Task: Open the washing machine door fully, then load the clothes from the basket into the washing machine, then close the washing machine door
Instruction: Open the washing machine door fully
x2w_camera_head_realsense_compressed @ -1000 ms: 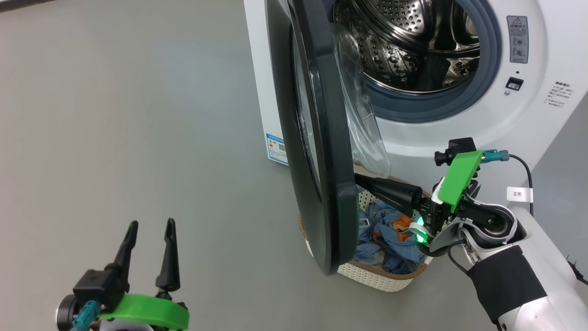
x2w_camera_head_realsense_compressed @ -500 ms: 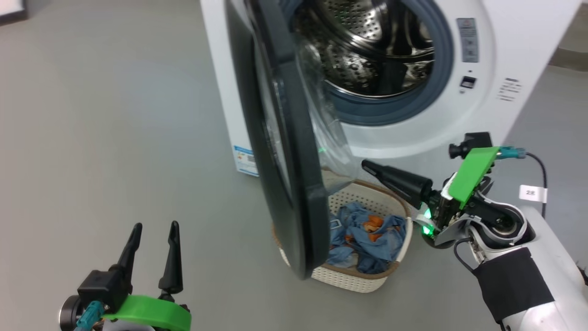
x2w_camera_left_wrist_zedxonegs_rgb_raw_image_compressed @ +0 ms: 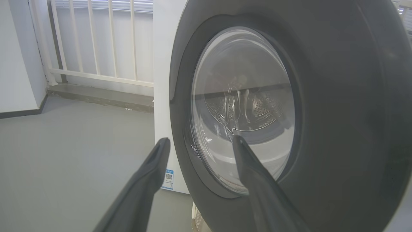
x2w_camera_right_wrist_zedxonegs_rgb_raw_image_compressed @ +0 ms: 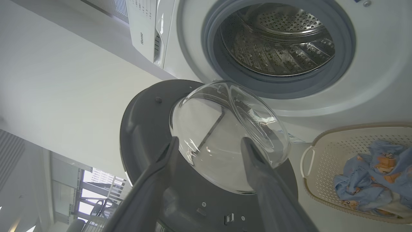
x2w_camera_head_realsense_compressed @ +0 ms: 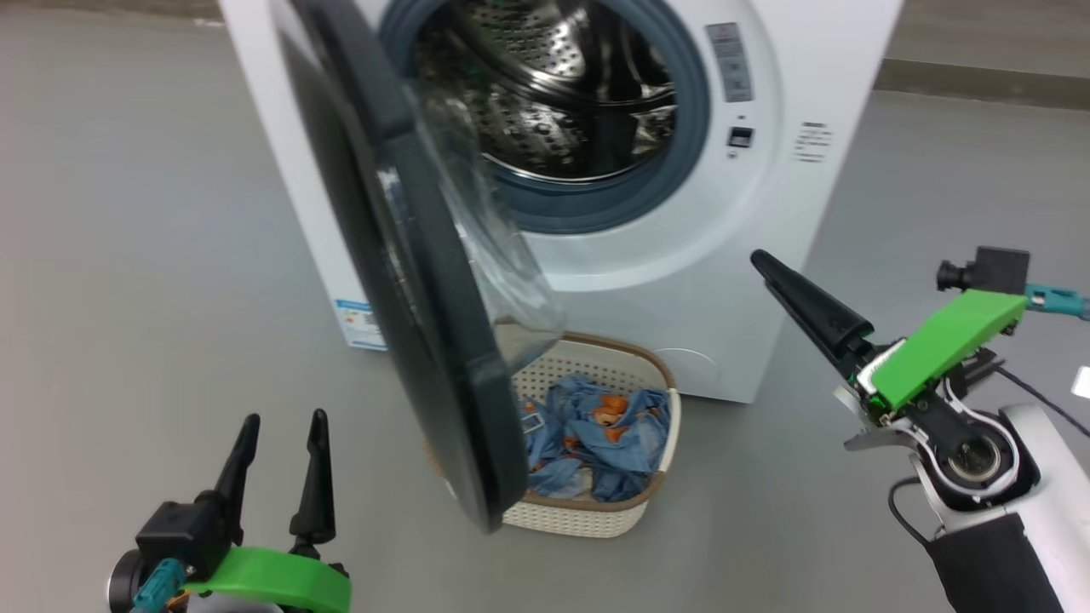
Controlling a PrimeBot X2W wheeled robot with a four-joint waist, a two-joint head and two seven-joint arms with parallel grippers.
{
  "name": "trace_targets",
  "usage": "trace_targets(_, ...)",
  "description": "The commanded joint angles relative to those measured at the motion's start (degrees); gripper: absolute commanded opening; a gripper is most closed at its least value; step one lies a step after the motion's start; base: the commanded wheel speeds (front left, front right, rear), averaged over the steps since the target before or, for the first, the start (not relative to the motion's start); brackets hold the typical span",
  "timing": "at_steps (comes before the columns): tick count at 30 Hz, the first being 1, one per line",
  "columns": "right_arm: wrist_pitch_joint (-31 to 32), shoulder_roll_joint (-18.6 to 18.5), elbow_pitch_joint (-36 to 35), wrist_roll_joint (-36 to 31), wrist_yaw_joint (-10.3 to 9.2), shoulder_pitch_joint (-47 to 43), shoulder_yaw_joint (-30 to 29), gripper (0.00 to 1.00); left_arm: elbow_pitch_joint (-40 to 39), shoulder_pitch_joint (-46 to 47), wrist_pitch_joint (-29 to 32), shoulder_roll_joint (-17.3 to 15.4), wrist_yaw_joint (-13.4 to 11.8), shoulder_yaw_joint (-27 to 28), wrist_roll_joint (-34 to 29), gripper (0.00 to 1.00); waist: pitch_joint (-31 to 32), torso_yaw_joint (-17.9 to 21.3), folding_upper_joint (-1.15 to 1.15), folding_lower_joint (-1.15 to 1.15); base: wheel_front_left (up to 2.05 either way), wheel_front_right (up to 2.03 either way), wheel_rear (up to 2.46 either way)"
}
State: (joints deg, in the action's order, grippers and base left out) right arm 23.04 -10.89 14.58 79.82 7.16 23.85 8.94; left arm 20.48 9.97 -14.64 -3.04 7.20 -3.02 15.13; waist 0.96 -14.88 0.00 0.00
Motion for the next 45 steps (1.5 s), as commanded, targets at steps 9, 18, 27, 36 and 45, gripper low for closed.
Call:
trace_targets(9,-17.7,-7.6,-7.4,-12.0,0.33,-3.7,7.6,1.0,-2.4,0.1,-0.4,-1.7,0.3,2.8,-0.4,1.0,-0.2,8.3,0.0,0.0,0.0,0.0,0.0)
trace_targets(18,-32.0,-13.3,-7.2,-20.3,0.33,-7.3,10.6,1.0,-3.1,-0.8,-0.4,-1.2,0.3,3.6,-0.6,1.0,-0.1,10.7,0.0,0.0,0.0,0.0,0.0)
trace_targets(27,-37.6,-14.2,-3.8,-28.4,0.33,-11.7,9.4,1.0,-3.5,-1.2,-0.4,-1.0,0.3,4.4,-0.6,1.0,0.2,11.7,0.0,0.0,0.0,0.0,0.0)
trace_targets(36,-38.0,-10.2,-2.4,-38.8,0.33,-15.9,1.4,1.0,-3.5,-1.5,-0.4,-0.6,0.3,4.4,-0.2,1.0,0.2,12.0,0.0,0.0,0.0,0.0,0.0)
trace_targets(45,-38.0,-9.9,1.9,-43.3,0.33,-15.8,1.0,1.0,-3.6,-1.2,-0.4,-0.4,0.3,4.0,-0.1,1.0,0.2,11.9,0.0,0.0,0.0,0.0,0.0)
